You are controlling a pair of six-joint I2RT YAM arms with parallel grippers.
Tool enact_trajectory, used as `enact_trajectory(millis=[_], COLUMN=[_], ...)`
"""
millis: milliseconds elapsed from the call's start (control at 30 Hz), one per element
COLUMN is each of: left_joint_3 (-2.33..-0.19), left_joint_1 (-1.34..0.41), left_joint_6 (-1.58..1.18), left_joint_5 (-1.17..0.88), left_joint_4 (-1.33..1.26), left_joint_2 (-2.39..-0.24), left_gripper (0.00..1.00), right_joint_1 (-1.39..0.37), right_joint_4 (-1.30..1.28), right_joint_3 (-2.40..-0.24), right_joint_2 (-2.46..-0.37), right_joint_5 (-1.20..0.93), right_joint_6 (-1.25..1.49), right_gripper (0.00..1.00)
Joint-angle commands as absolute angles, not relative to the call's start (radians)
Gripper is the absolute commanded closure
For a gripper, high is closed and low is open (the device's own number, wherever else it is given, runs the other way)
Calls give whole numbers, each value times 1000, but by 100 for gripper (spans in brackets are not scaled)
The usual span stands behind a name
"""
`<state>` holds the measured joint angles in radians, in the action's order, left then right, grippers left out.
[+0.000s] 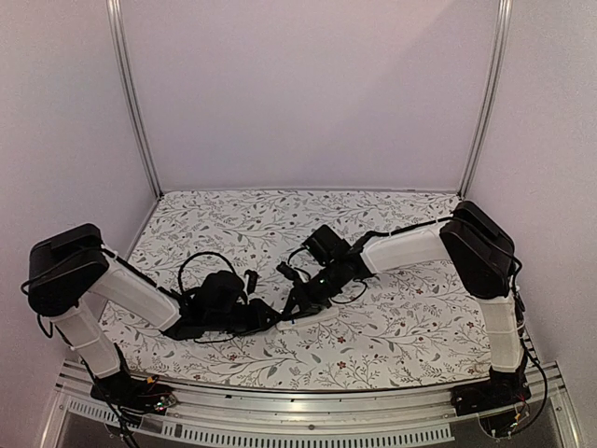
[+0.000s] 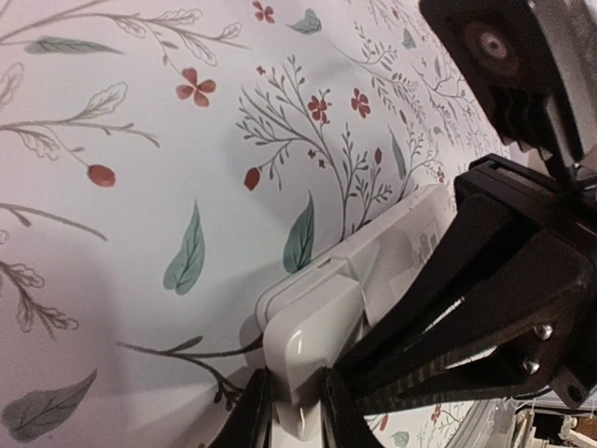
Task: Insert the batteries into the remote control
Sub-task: Load the battery cover onto the remote control without the battery cover.
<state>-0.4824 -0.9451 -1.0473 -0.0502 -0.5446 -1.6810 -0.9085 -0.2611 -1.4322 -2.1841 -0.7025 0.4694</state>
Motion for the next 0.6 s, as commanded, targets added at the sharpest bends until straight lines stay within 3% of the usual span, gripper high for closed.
enact_trajectory(millis=[0,300,567], left_joint_3=[-521,-549,-587], left_joint_1=[-962,-962,-962], left_joint_6=[-1052,-1063,-1048], left_joint_5=[-58,-48,-62], left_joint_4=[-513,-448,-375], left_joint_2=[-1708,-1721,-1739], left_gripper=[84,89,86], right_joint_1=[-909,-801,-677], right_joint_4=[-305,-286,-395], right_joint_3=[-1428,-1278,-1109], right_joint_2=[-2165,-1895,-1788], right_joint_5=[-663,-654,-539], right_joint_6=[438,443,385], right_gripper=[89,62,55])
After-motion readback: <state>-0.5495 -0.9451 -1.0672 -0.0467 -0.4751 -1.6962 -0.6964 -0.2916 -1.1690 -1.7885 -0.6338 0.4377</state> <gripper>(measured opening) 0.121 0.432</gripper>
